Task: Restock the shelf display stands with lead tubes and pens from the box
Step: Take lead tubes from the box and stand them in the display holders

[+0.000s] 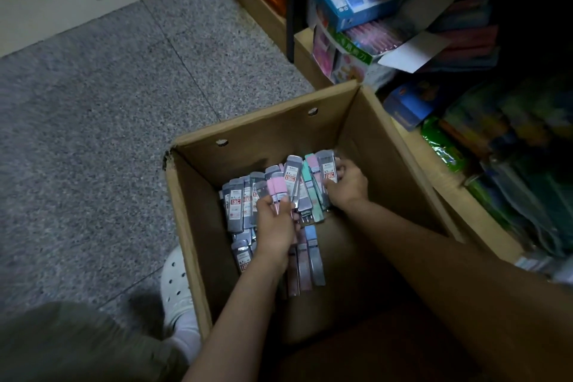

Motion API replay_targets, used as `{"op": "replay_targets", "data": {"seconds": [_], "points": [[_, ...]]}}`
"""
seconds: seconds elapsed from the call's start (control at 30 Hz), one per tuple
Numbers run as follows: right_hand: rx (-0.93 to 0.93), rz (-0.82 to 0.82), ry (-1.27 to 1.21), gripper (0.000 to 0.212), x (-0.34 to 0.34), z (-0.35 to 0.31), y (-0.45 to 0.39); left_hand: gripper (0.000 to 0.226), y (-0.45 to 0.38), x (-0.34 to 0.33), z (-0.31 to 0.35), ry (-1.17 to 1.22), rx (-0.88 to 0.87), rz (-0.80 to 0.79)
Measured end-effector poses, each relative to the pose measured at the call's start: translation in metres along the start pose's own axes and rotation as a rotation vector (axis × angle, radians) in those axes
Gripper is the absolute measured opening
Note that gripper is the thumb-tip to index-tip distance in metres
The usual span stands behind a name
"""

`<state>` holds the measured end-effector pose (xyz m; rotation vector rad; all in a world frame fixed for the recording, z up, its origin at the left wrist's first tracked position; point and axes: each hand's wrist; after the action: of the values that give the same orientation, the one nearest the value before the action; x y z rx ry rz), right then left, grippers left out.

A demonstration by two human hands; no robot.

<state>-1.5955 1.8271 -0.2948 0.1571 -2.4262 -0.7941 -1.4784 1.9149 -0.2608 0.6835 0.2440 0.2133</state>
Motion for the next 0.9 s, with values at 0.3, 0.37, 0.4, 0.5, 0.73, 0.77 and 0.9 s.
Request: {"op": "replay_targets", "data": {"seconds": [0.3,0.37,0.4,0.5,0.73,0.77,0.9], "points": [[0.093,-0.218,-0.514,0.028,0.032,-0.024,0.086,0.014,0.041,-0.018,0.077,-0.302,-0.192,-0.224],[0.161,-0.262,-0.560,0.022,0.051,-0.043,0.108,0.022,0.050,-0.020,0.109,-0.493,-0.246,-0.321],[0.198,-0.269,-0.565,0.021,0.063,-0.053,0.118,0.024,0.054,-0.022,0.128,-0.586,-0.265,-0.363],[0.312,-0.247,-0.606,0.026,0.107,-0.085,0.150,0.028,0.076,-0.036,0.183,-0.831,-0.342,-0.445],[0.468,-0.109,-0.564,0.028,0.213,-0.120,0.222,0.015,0.141,-0.082,0.237,-0.664,-0.562,-0.522],[0.482,-0.093,-0.572,0.027,0.223,-0.121,0.231,0.018,0.147,-0.093,0.238,-0.607,-0.580,-0.537],[0.535,-0.026,-0.584,0.027,0.252,-0.125,0.258,0.019,0.165,-0.134,0.235,-0.468,-0.570,-0.682]]}}
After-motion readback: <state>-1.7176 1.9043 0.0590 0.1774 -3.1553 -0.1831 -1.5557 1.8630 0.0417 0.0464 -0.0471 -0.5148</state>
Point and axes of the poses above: each hand's wrist, its own y-axis away from the middle knuckle, its own x-axis out of the back of the hand, z = x × y, and after that the axes turned 14 degrees about -z, right-handed
